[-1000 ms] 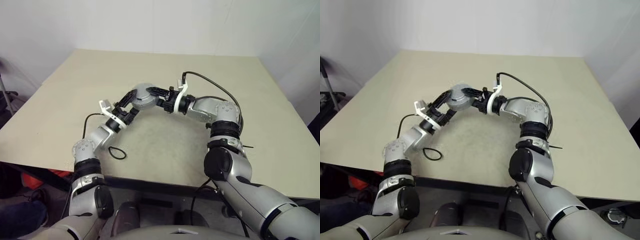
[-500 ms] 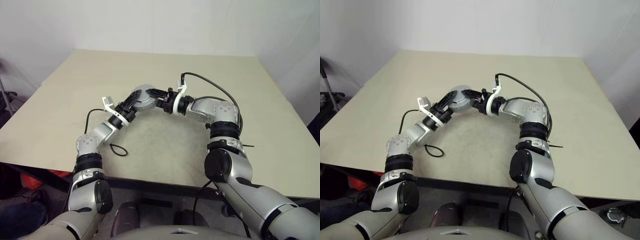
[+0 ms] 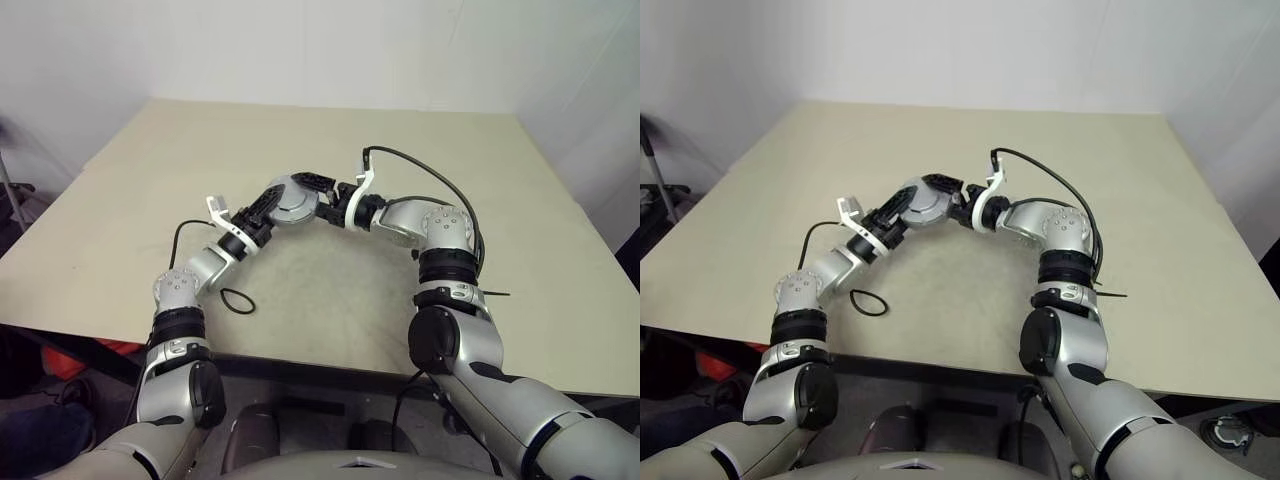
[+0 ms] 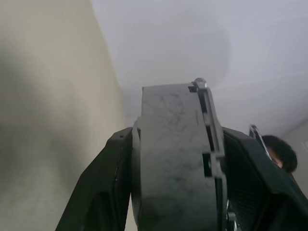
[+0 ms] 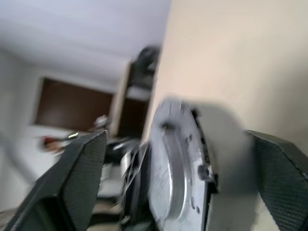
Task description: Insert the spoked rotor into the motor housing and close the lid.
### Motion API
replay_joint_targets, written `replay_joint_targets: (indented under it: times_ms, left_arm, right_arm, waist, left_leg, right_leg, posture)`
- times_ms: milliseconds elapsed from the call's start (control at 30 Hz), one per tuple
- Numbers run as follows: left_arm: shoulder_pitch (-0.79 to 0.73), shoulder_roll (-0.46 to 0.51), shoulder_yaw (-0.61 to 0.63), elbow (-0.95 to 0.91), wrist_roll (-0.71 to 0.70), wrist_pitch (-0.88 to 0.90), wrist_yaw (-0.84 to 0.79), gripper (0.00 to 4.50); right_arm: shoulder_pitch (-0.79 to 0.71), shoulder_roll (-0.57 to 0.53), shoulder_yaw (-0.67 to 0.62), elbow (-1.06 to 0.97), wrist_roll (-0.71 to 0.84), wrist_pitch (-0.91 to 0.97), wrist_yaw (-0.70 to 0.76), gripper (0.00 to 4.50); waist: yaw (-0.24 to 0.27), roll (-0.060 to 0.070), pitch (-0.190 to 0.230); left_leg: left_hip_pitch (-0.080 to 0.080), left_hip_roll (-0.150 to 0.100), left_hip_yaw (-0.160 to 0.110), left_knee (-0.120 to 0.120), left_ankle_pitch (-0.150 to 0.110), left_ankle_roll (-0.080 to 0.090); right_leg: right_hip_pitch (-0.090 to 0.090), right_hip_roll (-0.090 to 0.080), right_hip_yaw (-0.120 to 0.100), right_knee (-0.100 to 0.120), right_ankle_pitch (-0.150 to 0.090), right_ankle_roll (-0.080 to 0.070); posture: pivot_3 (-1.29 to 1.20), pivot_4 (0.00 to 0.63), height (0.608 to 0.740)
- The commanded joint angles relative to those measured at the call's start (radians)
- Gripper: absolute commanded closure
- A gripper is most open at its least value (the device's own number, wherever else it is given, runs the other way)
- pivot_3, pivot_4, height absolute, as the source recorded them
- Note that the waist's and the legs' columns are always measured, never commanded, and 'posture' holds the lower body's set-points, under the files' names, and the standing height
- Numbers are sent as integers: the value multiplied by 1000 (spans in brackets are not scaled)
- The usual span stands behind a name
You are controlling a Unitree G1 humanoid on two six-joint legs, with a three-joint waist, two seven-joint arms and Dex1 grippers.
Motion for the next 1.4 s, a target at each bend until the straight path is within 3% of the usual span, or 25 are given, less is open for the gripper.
replay_joint_targets:
  times_ms: [33,533,733,767,833,933,1233,1400]
  left_arm:
    - [-5,19,23,-26,10,-50,4,2066]
    - [75,159,198,62,156,-431,154,2066]
    - [77,169,192,60,176,-451,138,2066]
    - [80,171,185,56,185,-457,129,1513]
    - [86,174,176,45,200,-462,131,1102]
    - [87,193,188,40,215,-483,165,122]
    - [90,269,181,11,256,-526,157,122]
    - [134,278,-22,-165,400,-545,33,122]
  right_arm:
    - [-7,-3,23,-31,-29,-87,6,111]
    - [9,-42,39,32,-74,-167,30,111]
    - [7,-39,48,32,-65,-148,46,111]
    - [5,-40,50,37,-64,-145,49,63]
    - [1,-43,53,53,-68,-137,54,63]
    - [-4,-54,60,73,-78,-130,65,63]
    - [-12,-63,86,106,-97,-127,94,63]
    - [89,-129,326,-119,-299,-396,272,63]
  waist:
    - [-1,0,0]
    - [-4,-1,0]
    - [-4,-3,0]
    - [-5,-3,0]
    - [-5,-3,0]
    - [-7,-3,0]
    - [-6,-3,0]
    - [12,-5,1]
  left_leg:
    - [0,0,0,0,0,0]
    - [0,1,-2,0,0,0]
    - [7,2,-2,1,0,-1]
    - [8,3,-2,1,0,-1]
    - [9,3,-2,1,1,-2]
    - [12,3,-2,0,2,-3]
    - [13,6,-2,0,4,-6]
    - [11,7,-2,0,4,-7]
  right_leg:
    - [0,0,0,0,0,0]
    - [1,4,0,0,0,0]
    - [9,4,0,-1,0,0]
    - [9,4,0,-1,0,0]
    - [9,4,0,0,0,0]
    - [11,4,1,0,0,-1]
    - [12,5,0,0,2,-3]
    - [12,5,-2,0,2,-3]
  posture:
    - [0,0,740]
    - [0,0,740]
    - [0,0,740]
    - [0,0,740]
    - [0,0,740]
    - [0,0,740]
    - [0,0,740]
    - [0,0,740]
